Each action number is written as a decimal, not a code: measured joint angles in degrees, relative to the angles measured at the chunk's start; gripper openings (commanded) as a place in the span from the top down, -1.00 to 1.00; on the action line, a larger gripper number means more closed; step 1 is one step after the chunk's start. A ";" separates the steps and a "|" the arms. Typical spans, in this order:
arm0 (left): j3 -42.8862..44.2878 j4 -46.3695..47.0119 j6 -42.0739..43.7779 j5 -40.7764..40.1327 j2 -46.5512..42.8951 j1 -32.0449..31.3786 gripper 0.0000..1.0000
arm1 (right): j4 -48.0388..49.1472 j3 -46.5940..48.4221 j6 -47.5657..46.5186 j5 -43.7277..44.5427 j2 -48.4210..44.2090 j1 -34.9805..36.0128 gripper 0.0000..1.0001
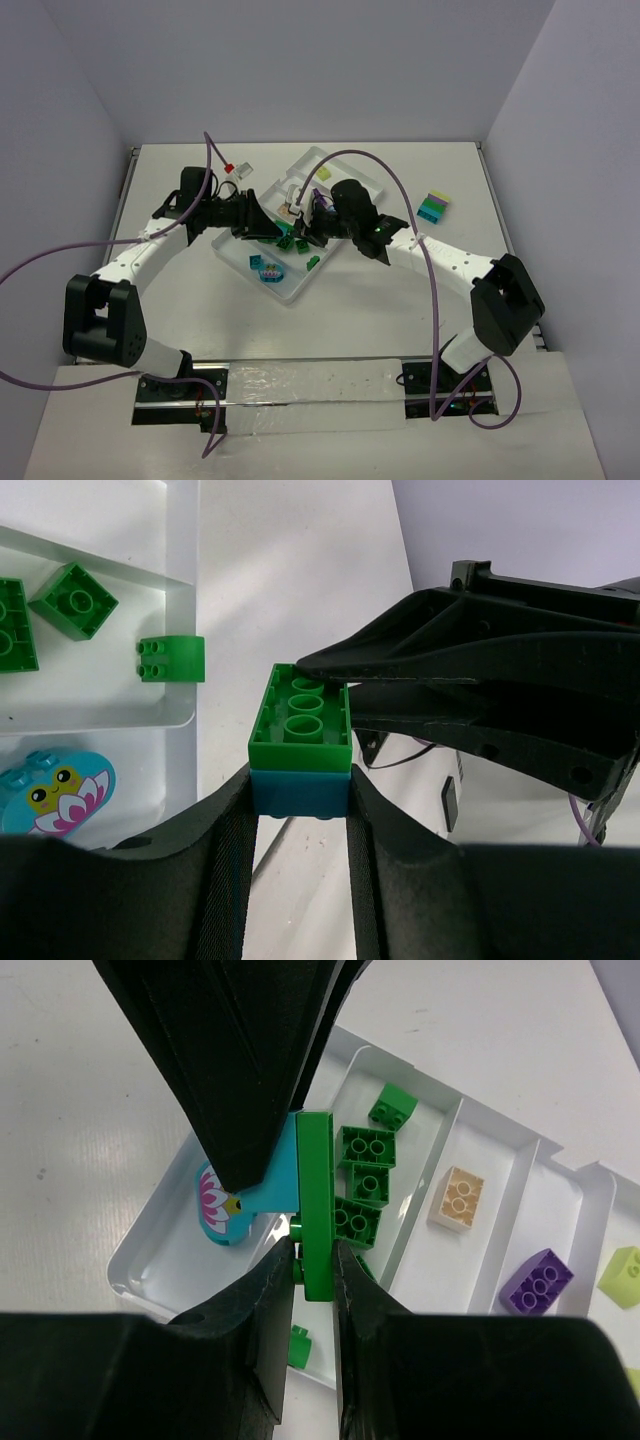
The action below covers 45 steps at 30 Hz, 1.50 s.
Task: Sort the legos into containers by color
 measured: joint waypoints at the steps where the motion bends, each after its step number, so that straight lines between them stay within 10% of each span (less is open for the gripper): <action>1: -0.42 0.54 -0.15 0.08 0.01 0.00 1.00 | -0.15 0.11 0.54 -0.04 0.11 -0.20 1.00; 15: -9.32 3.05 -2.10 -3.31 -3.81 -0.22 1.00 | -0.97 4.16 8.48 -2.63 1.72 -4.20 1.00; 28: 0.31 -15.43 -4.55 -43.49 -3.66 0.46 1.00 | -0.91 4.33 18.86 5.66 2.74 -6.13 1.00; 39: 1.48 -15.96 -7.73 -55.29 4.89 0.50 0.99 | -8.99 11.60 28.80 8.64 10.47 -5.66 1.00; 45: 1.48 -15.61 -8.08 -56.82 6.02 0.50 0.25 | -10.50 12.23 31.72 11.87 11.50 -3.78 1.00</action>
